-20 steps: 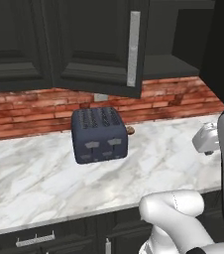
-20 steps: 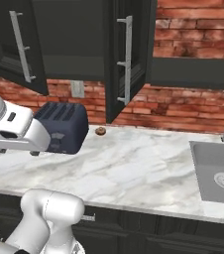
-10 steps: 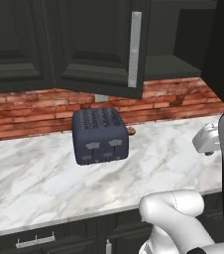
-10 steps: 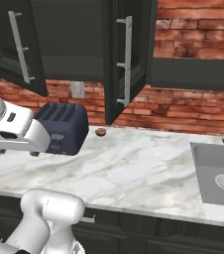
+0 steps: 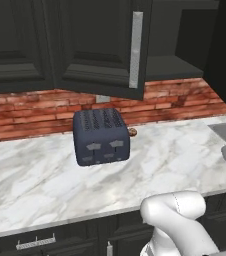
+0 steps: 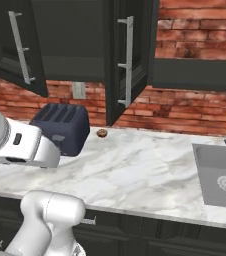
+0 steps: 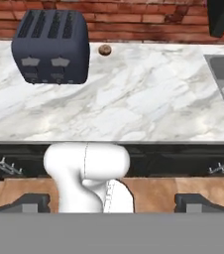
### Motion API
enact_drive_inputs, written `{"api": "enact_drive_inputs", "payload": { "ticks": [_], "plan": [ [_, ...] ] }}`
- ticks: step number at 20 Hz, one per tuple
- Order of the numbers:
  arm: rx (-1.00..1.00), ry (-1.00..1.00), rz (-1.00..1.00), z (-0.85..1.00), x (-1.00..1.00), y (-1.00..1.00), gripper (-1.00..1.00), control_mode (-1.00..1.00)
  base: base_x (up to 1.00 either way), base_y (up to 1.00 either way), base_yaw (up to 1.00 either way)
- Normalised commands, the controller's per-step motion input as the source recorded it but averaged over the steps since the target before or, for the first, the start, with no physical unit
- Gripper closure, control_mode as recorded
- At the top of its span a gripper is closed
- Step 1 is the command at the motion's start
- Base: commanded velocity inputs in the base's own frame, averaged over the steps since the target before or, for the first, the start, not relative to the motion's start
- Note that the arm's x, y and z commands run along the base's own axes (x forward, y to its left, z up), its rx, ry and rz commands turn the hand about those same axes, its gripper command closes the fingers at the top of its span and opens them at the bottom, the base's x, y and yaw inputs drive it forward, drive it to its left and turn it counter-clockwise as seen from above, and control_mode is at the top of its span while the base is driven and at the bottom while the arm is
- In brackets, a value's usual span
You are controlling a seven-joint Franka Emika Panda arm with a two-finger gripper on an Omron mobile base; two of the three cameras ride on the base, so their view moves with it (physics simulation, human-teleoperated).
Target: Close all open cabinet doors.
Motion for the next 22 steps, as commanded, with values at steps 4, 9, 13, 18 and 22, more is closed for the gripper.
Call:
{"api": "enact_drive_inputs", "payload": {
  "ticks": [4, 9, 13, 18, 22],
  "plan": [
    [0.08, -0.29, 0.04, 0.04, -0.04, -0.54, -1.0, -1.0, 0.0, 0.0, 0.0],
    [0.15, -0.32, 0.1, 0.06, 0.26, -0.46, -1.0, -1.0, 0.0, 0.0, 0.0],
    [0.18, -0.38, 0.16, 0.0, 0.16, -0.51, -1.0, -1.0, 0.0, 0.0, 0.0],
    [0.17, -0.38, 0.14, 0.12, 0.23, -0.45, -1.0, -1.0, 0.0, 0.0, 0.0],
    [0.2, -0.32, 0.18, 0.35, 0.52, -0.31, -1.0, -1.0, 0.0, 0.0, 0.0]
  ]
}}
